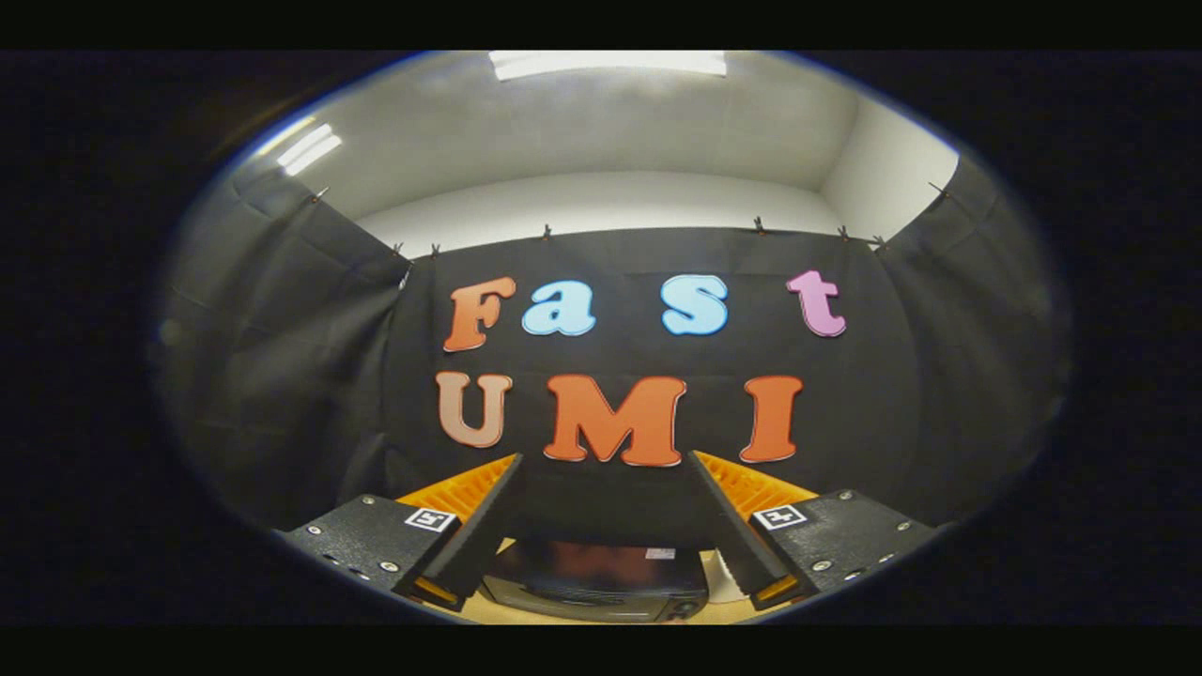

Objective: Open the toaster oven, put the food inside, and close the toaster oven door.

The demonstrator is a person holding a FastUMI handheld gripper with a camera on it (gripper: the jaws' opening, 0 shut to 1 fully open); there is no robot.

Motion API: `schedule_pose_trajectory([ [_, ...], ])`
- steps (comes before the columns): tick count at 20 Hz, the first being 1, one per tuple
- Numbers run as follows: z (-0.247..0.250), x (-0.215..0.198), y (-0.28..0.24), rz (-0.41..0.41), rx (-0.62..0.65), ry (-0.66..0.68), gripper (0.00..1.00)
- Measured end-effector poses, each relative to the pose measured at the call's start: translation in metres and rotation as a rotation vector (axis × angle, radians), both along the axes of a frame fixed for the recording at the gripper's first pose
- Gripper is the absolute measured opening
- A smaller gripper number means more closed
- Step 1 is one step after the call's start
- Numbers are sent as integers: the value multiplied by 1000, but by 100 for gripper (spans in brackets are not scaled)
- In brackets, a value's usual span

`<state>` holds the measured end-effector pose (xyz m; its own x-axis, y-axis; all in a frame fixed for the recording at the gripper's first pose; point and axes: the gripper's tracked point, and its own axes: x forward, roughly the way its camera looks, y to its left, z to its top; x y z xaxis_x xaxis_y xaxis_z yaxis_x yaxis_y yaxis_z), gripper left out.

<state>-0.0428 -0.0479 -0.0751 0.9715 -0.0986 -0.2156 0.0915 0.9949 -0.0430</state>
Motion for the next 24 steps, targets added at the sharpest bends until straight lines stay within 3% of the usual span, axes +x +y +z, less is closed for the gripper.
schedule_pose_trajectory([
  [10, -175, -21, 8, 56, -15, 442, 99],
  [15, -255, -44, 26, 115, 77, 695, 100],
  [20, -285, -48, 33, 186, 30, 746, 98],
  [24, -299, -47, 42, 210, 69, 785, 98],
])
